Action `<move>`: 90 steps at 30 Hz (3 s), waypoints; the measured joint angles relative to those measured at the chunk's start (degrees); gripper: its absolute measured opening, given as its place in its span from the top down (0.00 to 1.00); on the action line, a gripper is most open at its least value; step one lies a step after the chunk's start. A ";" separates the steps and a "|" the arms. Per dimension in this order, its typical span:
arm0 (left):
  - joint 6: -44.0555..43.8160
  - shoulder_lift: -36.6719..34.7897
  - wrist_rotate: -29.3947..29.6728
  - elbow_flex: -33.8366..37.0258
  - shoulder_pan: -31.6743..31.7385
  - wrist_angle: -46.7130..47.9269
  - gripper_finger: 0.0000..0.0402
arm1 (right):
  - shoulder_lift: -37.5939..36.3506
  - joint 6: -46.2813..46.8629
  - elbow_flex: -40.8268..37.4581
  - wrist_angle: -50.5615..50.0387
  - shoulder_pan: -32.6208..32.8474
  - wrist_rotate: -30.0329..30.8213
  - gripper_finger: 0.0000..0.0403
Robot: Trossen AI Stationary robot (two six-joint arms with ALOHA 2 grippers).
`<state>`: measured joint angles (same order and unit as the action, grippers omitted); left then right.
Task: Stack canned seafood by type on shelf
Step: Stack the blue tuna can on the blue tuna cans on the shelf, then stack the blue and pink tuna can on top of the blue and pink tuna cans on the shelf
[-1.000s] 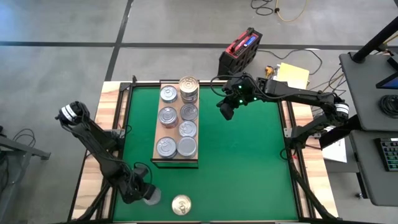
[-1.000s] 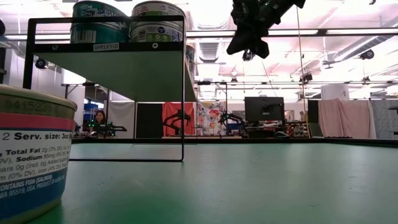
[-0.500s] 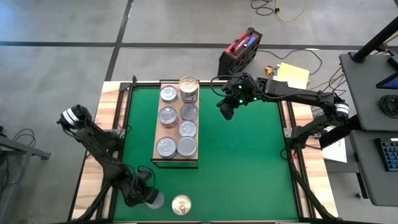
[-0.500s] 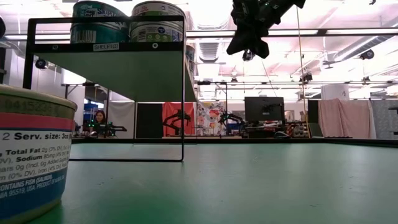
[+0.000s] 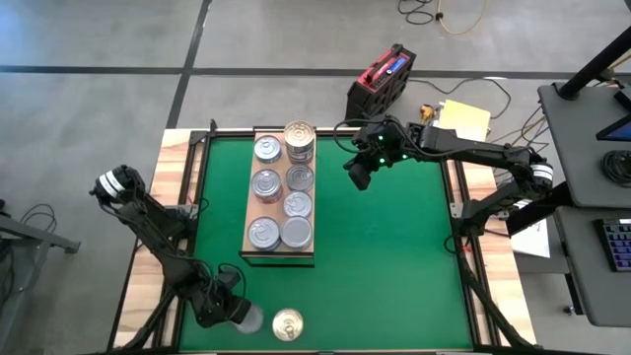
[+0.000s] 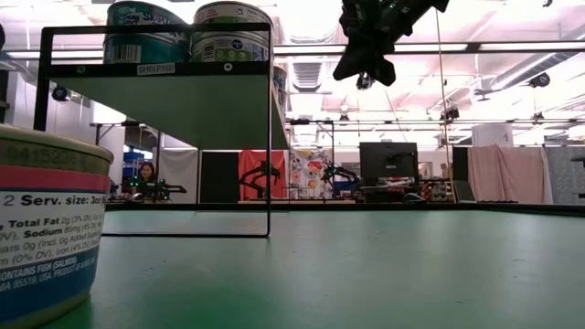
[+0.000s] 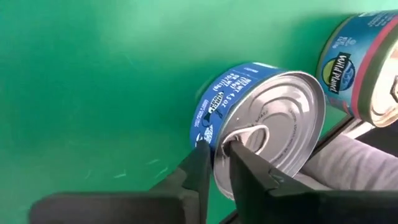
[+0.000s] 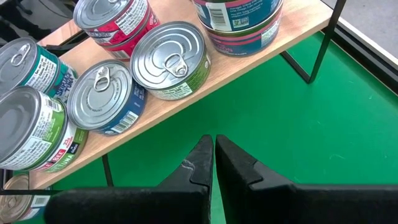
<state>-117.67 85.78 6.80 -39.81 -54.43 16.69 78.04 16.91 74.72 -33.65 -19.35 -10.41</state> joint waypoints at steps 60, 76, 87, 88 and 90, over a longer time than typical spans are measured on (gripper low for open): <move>58.58 -4.13 4.35 -21.82 0.12 25.80 1.00 | 1.87 58.95 -0.02 10.01 49.52 31.64 0.98; 65.07 -4.83 12.79 -12.33 -0.17 16.45 1.00 | 21.62 57.33 0.00 35.24 50.49 31.52 0.98; 66.00 -4.94 13.63 -5.20 -0.17 -1.86 1.00 | 28.70 55.16 0.00 37.33 50.34 25.42 0.98; 66.10 -4.94 14.15 -5.16 -0.17 -1.92 1.00 | 29.14 55.06 0.00 37.18 50.34 25.06 0.98; 66.18 -4.94 15.51 -5.16 -0.13 -1.90 1.00 | 30.29 54.06 0.00 37.23 50.27 24.98 0.98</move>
<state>-51.48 80.84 22.32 -44.97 -54.57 14.79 108.33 70.96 74.72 3.59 30.92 14.57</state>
